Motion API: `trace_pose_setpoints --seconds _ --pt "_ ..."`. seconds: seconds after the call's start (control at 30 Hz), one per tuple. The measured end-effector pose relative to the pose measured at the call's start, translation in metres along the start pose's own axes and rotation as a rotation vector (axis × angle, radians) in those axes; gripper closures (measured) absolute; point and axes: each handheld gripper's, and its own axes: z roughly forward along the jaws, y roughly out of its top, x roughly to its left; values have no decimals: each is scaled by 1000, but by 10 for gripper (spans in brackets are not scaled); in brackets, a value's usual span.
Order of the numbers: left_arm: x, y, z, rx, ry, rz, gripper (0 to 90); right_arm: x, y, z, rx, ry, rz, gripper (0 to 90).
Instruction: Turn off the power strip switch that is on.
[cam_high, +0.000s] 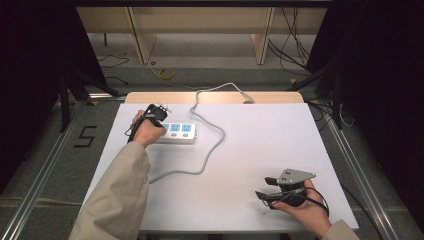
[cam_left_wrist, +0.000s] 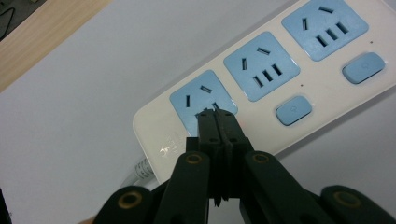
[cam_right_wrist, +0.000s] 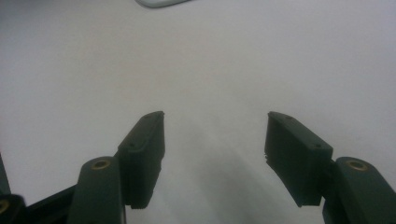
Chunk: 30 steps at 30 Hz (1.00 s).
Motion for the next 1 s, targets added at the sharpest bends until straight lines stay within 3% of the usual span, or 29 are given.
trace_pose_setpoints --seconds 0.17,0.8,1.0 --pt "-2 2 2 12 5 13 897 0 0 0 -1 1 1 388" --pt "-4 2 9 36 -13 1 897 0 0 0 1 3 -1 388" --pt "-2 0 9 64 8 22 898 0 0 1 3 4 -2 388"
